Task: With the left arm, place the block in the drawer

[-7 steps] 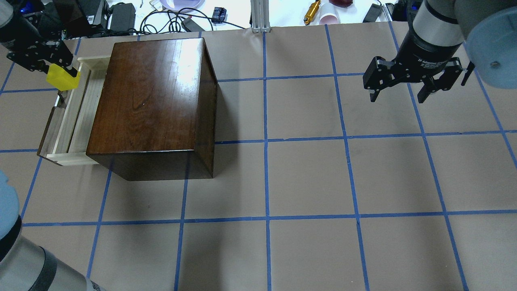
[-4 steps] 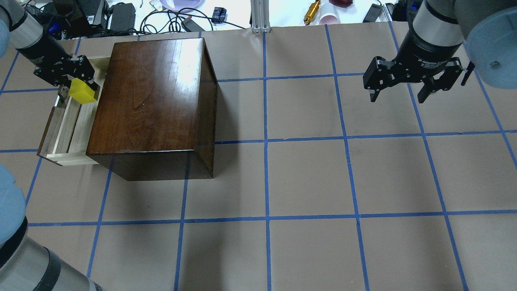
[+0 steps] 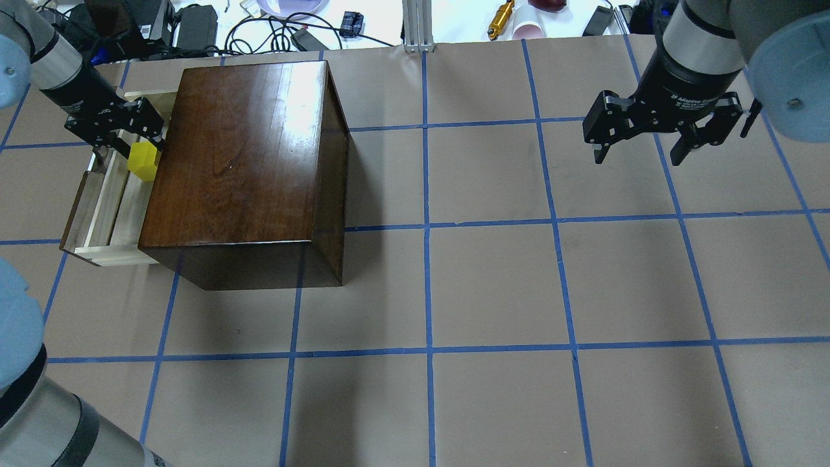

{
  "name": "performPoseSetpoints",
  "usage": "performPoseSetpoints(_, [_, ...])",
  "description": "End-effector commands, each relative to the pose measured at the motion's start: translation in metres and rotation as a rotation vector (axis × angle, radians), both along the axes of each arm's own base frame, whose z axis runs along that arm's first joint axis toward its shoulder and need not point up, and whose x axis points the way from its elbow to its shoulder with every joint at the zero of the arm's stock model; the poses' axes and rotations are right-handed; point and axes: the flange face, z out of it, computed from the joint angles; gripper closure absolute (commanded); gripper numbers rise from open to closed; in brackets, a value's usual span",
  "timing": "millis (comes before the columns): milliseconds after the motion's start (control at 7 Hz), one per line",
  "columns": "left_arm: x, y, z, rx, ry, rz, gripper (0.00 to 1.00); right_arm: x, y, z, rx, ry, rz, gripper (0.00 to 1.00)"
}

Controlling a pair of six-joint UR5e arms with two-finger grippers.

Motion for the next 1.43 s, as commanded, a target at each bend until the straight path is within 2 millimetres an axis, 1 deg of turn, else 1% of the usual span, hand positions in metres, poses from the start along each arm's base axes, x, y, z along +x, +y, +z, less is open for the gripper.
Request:
performPoseSetpoints(0, [-0.006, 0.002, 0.036, -0.048, -0.005, 0.085, 0.0, 0.0, 0.0, 0.0, 0.0, 0.0, 0.0, 0.0])
performPoseSetpoints(143, [-0.015, 0.004, 0.062, -0.065, -0.02, 0.083, 0.0, 0.0, 0.0, 0.0, 0.0, 0.0, 0.0, 0.0])
performPoseSetpoints(429, [-0.044, 0.02, 0.103, -0.074, -0.043, 0.043, 0.0, 0.0, 0.0, 0.0, 0.0, 0.0, 0.0, 0.0])
performPoseSetpoints(571, [-0.062, 0.036, 0.13, -0.077, -0.045, 0.025, 0.0, 0.0, 0.0, 0.0, 0.0, 0.0, 0.0, 0.0])
performPoseSetpoints(714, [-0.089, 0.049, 0.154, -0.104, -0.054, -0.009, 0.0, 0.0, 0.0, 0.0, 0.0, 0.0, 0.0, 0.0])
performPoseSetpoints(857, [-0.124, 0.059, 0.165, -0.113, -0.056, -0.039, 0.0, 0.0, 0.0, -0.001, 0.002, 0.0, 0.0, 0.0])
performPoseSetpoints(1000, [-0.149, 0.063, 0.17, -0.119, -0.056, -0.047, 0.0, 0.0, 0.0, -0.001, 0.002, 0.0, 0.0, 0.0])
performPoseSetpoints(1143, [-0.172, 0.067, 0.161, -0.097, -0.051, -0.043, 0.0, 0.0, 0.0, 0.0, 0.0, 0.0, 0.0, 0.0])
performPoseSetpoints(1286, [-0.19, 0.074, 0.152, -0.077, -0.07, -0.077, 0.0, -0.001, 0.0, -0.001, 0.002, 0.0, -0.002, 0.0])
